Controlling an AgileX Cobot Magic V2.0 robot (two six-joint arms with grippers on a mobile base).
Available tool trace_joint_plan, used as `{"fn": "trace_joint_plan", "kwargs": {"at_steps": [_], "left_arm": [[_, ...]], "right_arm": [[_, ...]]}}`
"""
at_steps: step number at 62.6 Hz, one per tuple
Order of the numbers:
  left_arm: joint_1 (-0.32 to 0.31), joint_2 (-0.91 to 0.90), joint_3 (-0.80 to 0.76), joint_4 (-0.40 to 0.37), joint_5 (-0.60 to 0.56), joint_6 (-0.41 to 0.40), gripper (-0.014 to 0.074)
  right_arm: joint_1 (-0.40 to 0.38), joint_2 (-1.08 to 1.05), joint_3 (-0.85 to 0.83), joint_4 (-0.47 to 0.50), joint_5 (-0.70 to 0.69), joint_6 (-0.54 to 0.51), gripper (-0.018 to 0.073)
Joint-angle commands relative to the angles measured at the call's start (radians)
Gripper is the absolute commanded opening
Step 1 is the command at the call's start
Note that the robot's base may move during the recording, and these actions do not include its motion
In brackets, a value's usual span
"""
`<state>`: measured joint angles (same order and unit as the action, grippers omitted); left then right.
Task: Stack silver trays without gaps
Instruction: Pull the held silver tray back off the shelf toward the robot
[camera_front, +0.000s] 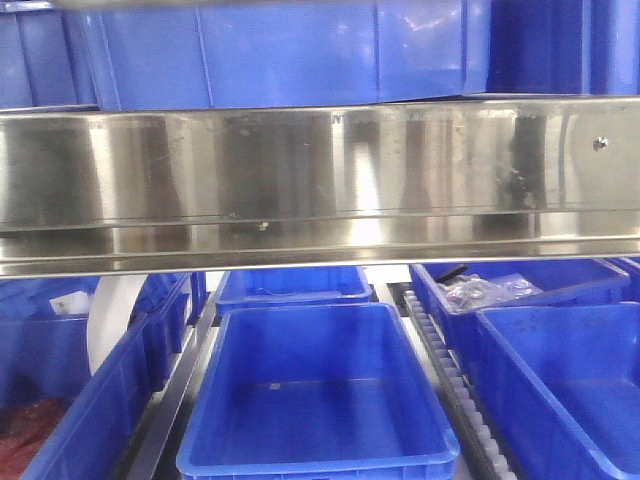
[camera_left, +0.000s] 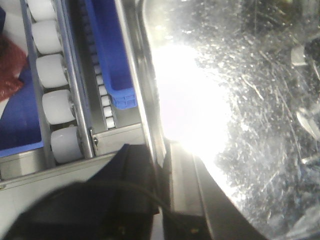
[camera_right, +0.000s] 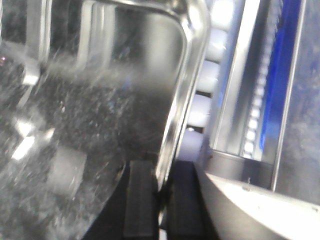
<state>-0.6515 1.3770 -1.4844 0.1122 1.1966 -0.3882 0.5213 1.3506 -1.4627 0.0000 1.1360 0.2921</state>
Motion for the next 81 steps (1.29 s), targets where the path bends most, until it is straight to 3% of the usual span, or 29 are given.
{"fn": "trace_joint_plan", "kwargs": {"at_steps": [1, 16, 59, 81], "left_arm": [[-0.025, -0.055, -0.018, 0.087, 0.063, 0.018, -0.0040], [-0.056, -0.062, -0.073, 0.104, 0.057, -0.029, -0.0040], [-0.056, -0.037, -0.079, 0.126, 0.057, -0.033, -0.0041], [-0.056, -0.022, -0.079, 0.047, 0.055, -0.033, -0.0041]], "right_arm": [[-0.002, -0.058, -0.044, -0.087, -0.001, -0.024, 0.0065], [-0.002, -0.064, -0.055, -0.089, 0.022, -0.024, 0.0065], [-0.002, -0.064, -0.055, -0.100, 0.027, -0.024, 0.0065], [-0.002, -0.064, -0.055, -0.099, 0.037, -0.024, 0.0065]]}}
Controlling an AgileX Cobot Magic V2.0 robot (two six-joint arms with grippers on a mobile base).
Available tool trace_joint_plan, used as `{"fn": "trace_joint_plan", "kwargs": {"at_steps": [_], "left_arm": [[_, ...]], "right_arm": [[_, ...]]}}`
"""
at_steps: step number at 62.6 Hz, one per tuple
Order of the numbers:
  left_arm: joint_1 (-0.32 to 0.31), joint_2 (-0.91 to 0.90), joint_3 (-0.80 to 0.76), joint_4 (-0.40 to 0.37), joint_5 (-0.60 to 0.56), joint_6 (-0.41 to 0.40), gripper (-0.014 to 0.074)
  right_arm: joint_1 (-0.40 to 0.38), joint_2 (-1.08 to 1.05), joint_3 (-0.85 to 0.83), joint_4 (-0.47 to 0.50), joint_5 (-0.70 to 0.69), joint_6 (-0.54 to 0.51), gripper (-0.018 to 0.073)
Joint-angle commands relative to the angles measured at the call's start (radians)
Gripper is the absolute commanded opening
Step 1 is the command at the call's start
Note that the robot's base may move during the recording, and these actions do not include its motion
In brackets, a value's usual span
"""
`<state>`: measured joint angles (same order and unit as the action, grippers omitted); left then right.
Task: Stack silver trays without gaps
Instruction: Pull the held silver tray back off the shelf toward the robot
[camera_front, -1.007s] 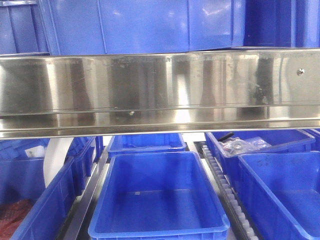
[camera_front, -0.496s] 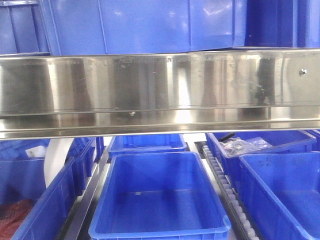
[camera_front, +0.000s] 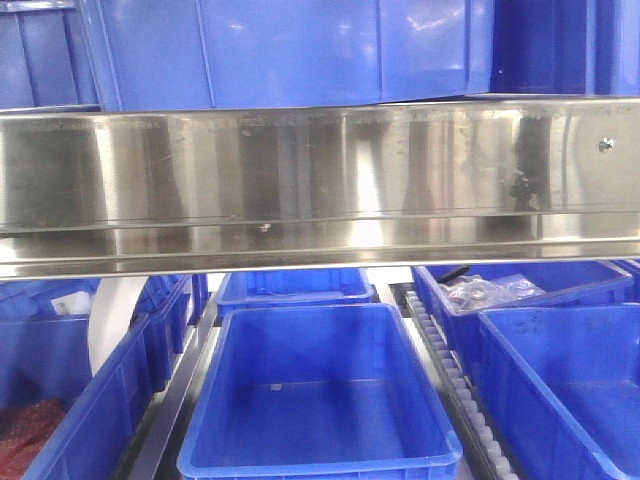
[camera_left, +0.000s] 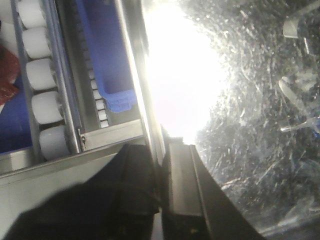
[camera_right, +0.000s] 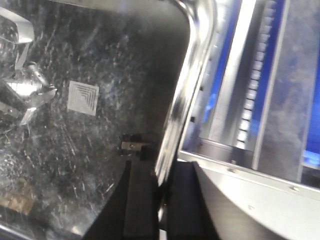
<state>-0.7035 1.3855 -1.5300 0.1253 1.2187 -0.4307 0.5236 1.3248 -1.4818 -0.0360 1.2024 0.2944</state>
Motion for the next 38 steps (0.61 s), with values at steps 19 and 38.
{"fn": "trace_joint_plan", "kwargs": {"at_steps": [19, 38], "left_arm": [[-0.002, -0.033, -0.033, 0.031, 0.031, 0.009, -0.0041], [-0.002, -0.034, -0.033, 0.033, 0.031, 0.009, -0.0041]], "right_arm": [[-0.004, -0.038, -0.035, -0.063, -0.029, -0.027, 0.0065], [-0.004, -0.038, -0.035, -0.063, -0.027, -0.027, 0.0065]]}}
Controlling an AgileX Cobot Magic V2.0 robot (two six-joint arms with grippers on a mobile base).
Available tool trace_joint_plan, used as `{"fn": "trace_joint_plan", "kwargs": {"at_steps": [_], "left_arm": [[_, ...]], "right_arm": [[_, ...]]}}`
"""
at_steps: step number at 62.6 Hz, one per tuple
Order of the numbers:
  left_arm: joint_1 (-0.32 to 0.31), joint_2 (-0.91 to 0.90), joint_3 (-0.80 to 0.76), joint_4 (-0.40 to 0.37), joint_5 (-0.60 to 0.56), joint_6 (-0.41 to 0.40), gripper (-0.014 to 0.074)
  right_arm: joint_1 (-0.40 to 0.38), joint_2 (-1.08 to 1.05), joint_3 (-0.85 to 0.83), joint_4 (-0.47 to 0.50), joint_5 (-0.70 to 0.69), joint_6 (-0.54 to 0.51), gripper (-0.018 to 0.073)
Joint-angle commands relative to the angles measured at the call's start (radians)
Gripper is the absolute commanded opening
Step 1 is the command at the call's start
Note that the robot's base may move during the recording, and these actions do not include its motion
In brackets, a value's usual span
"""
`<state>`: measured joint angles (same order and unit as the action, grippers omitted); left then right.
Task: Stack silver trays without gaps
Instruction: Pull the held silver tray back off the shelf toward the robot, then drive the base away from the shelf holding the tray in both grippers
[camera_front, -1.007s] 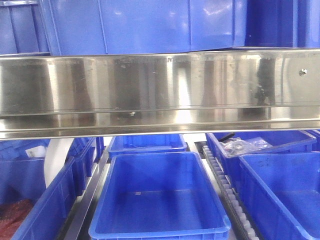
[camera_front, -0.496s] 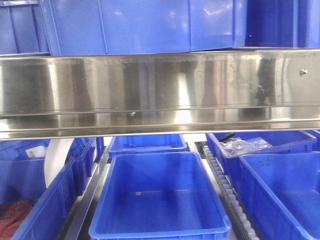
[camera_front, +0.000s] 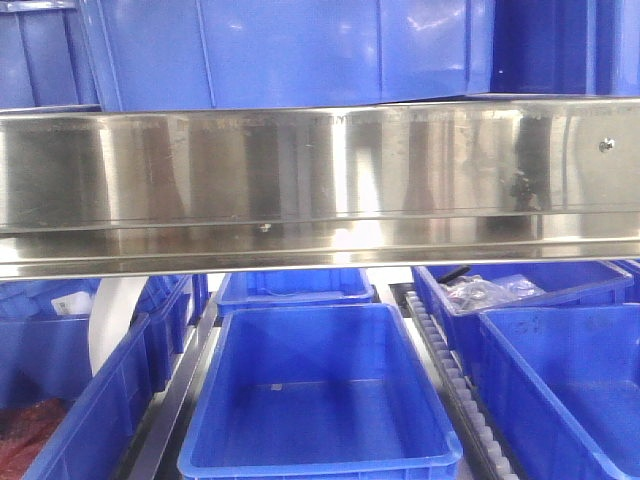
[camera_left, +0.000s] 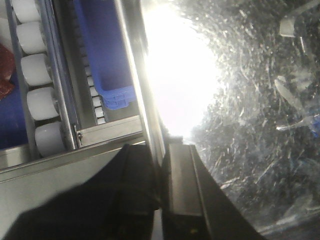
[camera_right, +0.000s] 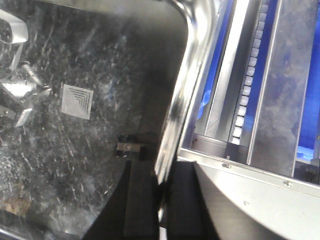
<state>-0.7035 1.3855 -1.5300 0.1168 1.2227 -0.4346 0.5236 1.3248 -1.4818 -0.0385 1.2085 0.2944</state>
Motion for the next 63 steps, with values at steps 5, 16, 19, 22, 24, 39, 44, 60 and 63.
{"fn": "trace_joint_plan", "kwargs": {"at_steps": [5, 16, 19, 22, 24, 39, 44, 60, 63], "left_arm": [[-0.002, -0.034, -0.033, 0.044, 0.027, 0.013, -0.0041], [-0.002, -0.034, -0.033, 0.048, 0.027, 0.013, -0.0041], [-0.002, -0.034, -0.033, 0.048, 0.027, 0.013, -0.0041], [-0.002, -0.034, -0.033, 0.048, 0.027, 0.013, -0.0041], [-0.002, -0.034, -0.033, 0.048, 0.027, 0.013, -0.0041], [-0.002, -0.034, -0.033, 0.048, 0.027, 0.013, -0.0041], [-0.002, -0.034, -0.033, 0.048, 0.027, 0.013, -0.0041], [-0.002, -0.034, -0.033, 0.050, 0.027, 0.013, -0.0041], [-0.002, -0.034, -0.033, 0.050, 0.027, 0.013, -0.0041]], "right_arm": [[-0.004, -0.038, -0.035, -0.060, -0.033, -0.027, 0.0065], [-0.004, -0.038, -0.035, -0.060, -0.034, -0.027, 0.0065], [-0.004, -0.038, -0.035, -0.060, -0.034, -0.027, 0.0065], [-0.004, -0.038, -0.035, -0.060, -0.034, -0.027, 0.0065], [-0.004, -0.038, -0.035, -0.060, -0.034, -0.027, 0.0065], [-0.004, -0.038, -0.035, -0.060, -0.034, -0.027, 0.0065], [-0.004, -0.038, -0.035, -0.060, -0.034, -0.027, 0.0065], [-0.004, -0.038, -0.035, -0.060, -0.034, -0.027, 0.0065], [-0.004, -0.038, -0.035, -0.060, -0.034, -0.027, 0.0065]]}}
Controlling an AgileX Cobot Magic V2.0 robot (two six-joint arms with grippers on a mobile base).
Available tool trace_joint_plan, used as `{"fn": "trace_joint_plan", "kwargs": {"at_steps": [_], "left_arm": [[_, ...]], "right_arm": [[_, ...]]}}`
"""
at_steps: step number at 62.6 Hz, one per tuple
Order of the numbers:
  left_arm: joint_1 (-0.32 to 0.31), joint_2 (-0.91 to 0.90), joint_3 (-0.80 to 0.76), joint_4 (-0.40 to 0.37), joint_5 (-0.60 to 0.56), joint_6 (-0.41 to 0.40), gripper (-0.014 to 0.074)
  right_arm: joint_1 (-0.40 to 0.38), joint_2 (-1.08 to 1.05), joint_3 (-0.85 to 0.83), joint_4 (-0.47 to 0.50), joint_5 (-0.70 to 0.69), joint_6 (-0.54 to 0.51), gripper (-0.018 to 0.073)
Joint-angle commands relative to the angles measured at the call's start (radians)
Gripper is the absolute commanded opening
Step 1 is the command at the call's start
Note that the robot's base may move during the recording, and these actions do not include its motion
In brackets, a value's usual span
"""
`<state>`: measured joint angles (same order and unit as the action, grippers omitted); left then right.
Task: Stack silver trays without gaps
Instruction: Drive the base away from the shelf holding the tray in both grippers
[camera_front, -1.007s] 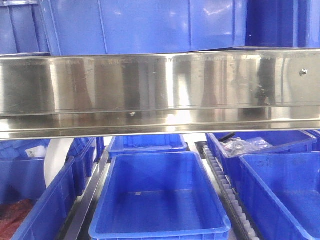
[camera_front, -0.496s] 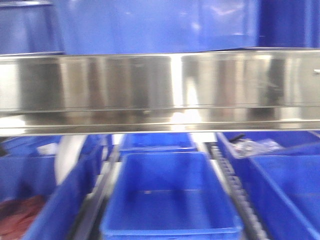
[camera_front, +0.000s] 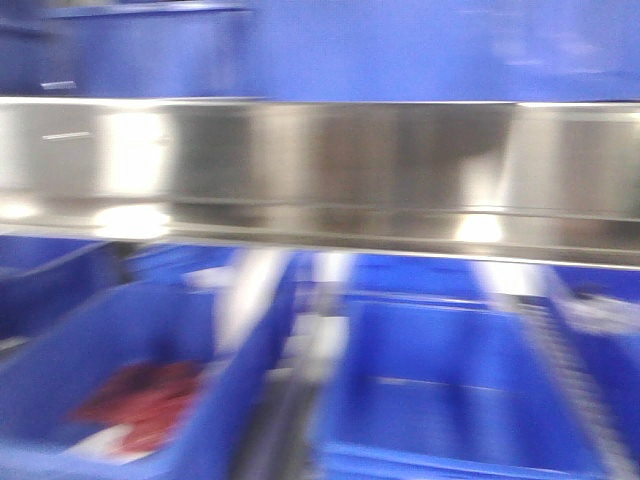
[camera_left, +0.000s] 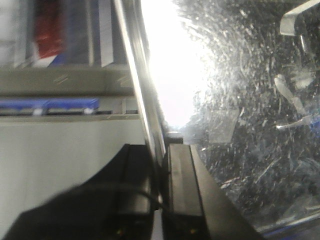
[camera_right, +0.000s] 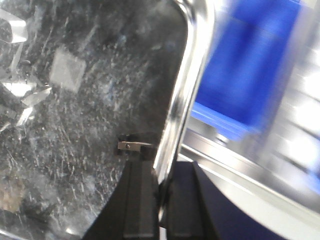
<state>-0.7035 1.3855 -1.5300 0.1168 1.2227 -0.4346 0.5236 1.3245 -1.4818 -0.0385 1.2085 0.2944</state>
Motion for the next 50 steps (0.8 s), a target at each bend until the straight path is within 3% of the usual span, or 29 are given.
{"fn": "trace_joint_plan", "kwargs": {"at_steps": [1, 50], "left_arm": [[-0.002, -0.034, -0.033, 0.050, 0.027, 0.013, -0.0041], [-0.002, -0.034, -0.033, 0.051, 0.027, 0.013, -0.0041]], "right_arm": [[-0.004, -0.038, -0.035, -0.060, -0.034, -0.027, 0.0065], [-0.004, -0.038, -0.035, -0.060, -0.034, -0.027, 0.0065]]}}
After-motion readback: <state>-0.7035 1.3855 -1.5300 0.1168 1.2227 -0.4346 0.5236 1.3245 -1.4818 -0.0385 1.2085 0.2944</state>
